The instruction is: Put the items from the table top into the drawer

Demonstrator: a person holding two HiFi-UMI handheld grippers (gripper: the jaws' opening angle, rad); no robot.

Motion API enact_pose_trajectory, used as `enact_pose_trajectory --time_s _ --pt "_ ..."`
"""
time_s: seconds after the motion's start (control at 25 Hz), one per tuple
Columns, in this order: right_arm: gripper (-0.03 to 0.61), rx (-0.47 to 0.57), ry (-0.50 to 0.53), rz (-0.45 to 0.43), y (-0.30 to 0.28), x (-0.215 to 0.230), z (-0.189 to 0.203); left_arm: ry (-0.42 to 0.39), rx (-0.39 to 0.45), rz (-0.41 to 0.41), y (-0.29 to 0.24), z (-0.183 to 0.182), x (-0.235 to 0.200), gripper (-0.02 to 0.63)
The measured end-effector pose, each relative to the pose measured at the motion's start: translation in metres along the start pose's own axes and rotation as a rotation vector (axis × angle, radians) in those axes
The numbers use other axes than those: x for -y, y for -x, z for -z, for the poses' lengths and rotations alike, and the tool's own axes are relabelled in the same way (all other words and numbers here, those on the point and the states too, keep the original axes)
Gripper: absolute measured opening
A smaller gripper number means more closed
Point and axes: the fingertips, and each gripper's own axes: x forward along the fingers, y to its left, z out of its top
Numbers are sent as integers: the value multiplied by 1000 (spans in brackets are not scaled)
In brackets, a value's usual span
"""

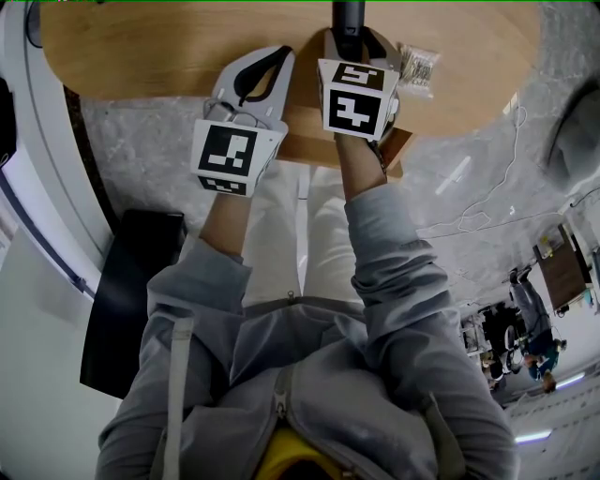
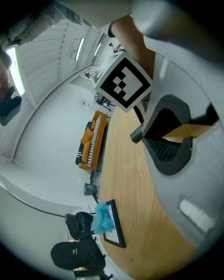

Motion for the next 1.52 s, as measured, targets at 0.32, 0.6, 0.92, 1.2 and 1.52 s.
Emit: enact_pose_trajectory --time_s 0.32,0.6,0.92,1.2,1.52 --pt "186 -44 -5 -39 5 -3 1 2 6 -1 11 4 4 6" --pt "186 9 18 -59 43 -7 -11 -4 27 0 21 -5 15 6" --pt "186 46 14 -76 92 -5 0 -16 52 10 34 -9 31 6" --pt "187 50 -15 -113 131 -5 34 -20 34 30 51 8 57 6" --pt "187 61 129 -203 164 -38 68 -27 1 46 67 34 80 6"
